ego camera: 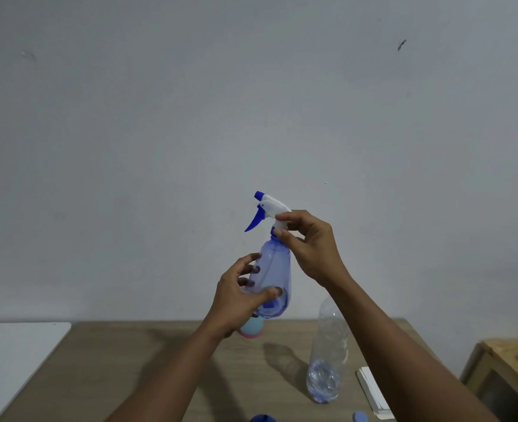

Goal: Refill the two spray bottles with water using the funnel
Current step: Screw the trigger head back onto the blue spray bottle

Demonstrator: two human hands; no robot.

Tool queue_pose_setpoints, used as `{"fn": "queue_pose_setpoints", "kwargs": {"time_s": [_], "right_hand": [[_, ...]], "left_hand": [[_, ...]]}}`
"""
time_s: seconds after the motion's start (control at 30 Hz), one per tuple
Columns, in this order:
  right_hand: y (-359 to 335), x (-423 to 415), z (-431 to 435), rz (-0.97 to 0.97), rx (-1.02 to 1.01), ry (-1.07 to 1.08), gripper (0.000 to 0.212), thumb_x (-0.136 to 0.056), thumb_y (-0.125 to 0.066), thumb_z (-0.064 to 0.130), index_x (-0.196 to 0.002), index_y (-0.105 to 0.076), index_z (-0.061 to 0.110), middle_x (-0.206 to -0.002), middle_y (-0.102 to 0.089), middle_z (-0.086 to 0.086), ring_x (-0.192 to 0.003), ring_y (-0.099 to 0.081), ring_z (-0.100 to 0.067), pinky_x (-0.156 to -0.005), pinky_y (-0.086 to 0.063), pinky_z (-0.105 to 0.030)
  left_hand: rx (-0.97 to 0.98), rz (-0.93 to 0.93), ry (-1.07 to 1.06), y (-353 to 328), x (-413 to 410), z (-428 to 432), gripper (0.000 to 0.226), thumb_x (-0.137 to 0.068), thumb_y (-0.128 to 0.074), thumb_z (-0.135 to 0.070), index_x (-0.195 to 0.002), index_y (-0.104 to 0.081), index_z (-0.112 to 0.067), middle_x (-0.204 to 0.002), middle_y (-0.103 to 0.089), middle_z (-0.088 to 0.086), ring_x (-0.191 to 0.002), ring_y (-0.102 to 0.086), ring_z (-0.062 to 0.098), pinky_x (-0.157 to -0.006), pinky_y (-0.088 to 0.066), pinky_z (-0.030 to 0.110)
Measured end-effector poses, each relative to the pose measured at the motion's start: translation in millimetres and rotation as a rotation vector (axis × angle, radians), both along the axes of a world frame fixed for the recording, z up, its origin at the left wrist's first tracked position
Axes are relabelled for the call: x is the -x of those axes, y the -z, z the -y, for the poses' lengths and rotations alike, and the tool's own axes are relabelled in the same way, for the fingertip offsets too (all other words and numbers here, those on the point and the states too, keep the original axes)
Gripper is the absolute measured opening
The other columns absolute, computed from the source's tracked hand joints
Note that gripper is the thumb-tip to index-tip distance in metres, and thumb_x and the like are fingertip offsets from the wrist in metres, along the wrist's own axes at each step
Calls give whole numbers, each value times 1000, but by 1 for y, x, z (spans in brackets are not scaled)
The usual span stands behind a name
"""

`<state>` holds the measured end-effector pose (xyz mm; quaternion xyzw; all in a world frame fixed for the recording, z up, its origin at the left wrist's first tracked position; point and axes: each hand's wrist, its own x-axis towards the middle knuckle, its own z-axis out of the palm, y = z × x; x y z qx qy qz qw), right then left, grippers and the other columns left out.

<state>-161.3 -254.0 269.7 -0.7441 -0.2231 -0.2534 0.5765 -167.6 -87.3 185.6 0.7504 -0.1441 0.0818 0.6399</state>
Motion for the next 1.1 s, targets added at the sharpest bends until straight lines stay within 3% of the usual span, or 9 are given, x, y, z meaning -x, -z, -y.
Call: {"fn": "queue_pose_setpoints", "kwargs": {"time_s": [0.1,0.2,0.37,0.53,0.67,0.73,0.87,1.0,1.1], "right_hand": [[-1,-4,-2,3,23,39,23,-86,-78,14,-105,-71,24,-110,-69,2,-86,-65,-14,-74,-60,-32],[0,-7,0,3,23,33,23,-93,-69,13,-105,-70,32,-107,-70,10,-94,-68,-15,-85,-60,-36],[2,-9,0,-4,6,-15,27,-96,-62,4,-115,-68,22,-116,-71,-5,-102,-71,-17,-88,-60,-30],[-3,-11,-2,-9,-12,9,25,-87,-76,8,-109,-71,18,-111,-69,-5,-85,-63,-12,-74,-60,-32],[-3,-14,0,-20,-41,-35,21,-93,-67,7,-109,-71,20,-114,-70,-2,-99,-70,-16,-85,-59,-30],[-4,-14,0,-17,-29,-35,24,-92,-69,5,-110,-70,19,-116,-70,-5,-101,-70,-20,-87,-60,-33],[-6,-16,-2,-4,-21,12,26,-82,-81,12,-104,-72,23,-109,-70,1,-87,-64,-14,-74,-58,-39],[-5,-17,1,2,-29,-26,24,-89,-73,11,-105,-72,30,-109,-72,7,-102,-69,-21,-93,-58,-47],[-7,-17,0,-8,-37,-39,25,-86,-76,7,-106,-73,21,-109,-72,-3,-95,-70,-20,-87,-61,-47]], "left_hand": [[1,-3,5,1,1,3,75,-68,-89,-36,-132,-49,-38,-128,-58,-9,-108,-60,16,-69,-63,30],[26,-31,10,-1,1,5,74,-66,-90,-38,-128,-49,-42,-125,-59,-10,-107,-61,19,-65,-64,33],[19,-21,-25,-2,-3,4,71,-68,-87,-42,-128,-48,-43,-120,-58,-15,-102,-62,16,-67,-63,31],[4,8,-38,-2,-5,6,78,-65,-87,-46,-133,-49,-38,-123,-60,-11,-101,-63,15,-64,-61,23],[5,8,-44,-4,-5,8,78,-65,-86,-49,-133,-48,-37,-123,-59,-12,-100,-63,16,-70,-63,29],[-6,10,-55,-2,-8,6,76,-68,-87,-44,-133,-48,-37,-122,-59,-13,-99,-63,14,-71,-64,32],[-1,20,-59,-1,-9,7,74,-68,-87,-45,-130,-48,-41,-124,-61,-10,-101,-64,15,-75,-64,35],[13,13,-52,-2,-10,6,75,-67,-88,-43,-130,-48,-41,-126,-61,-9,-105,-63,19,-71,-64,37],[-5,21,-55,-4,-11,5,79,-62,-86,-52,-130,-47,-42,-124,-60,-10,-102,-63,16,-65,-63,28]]}}
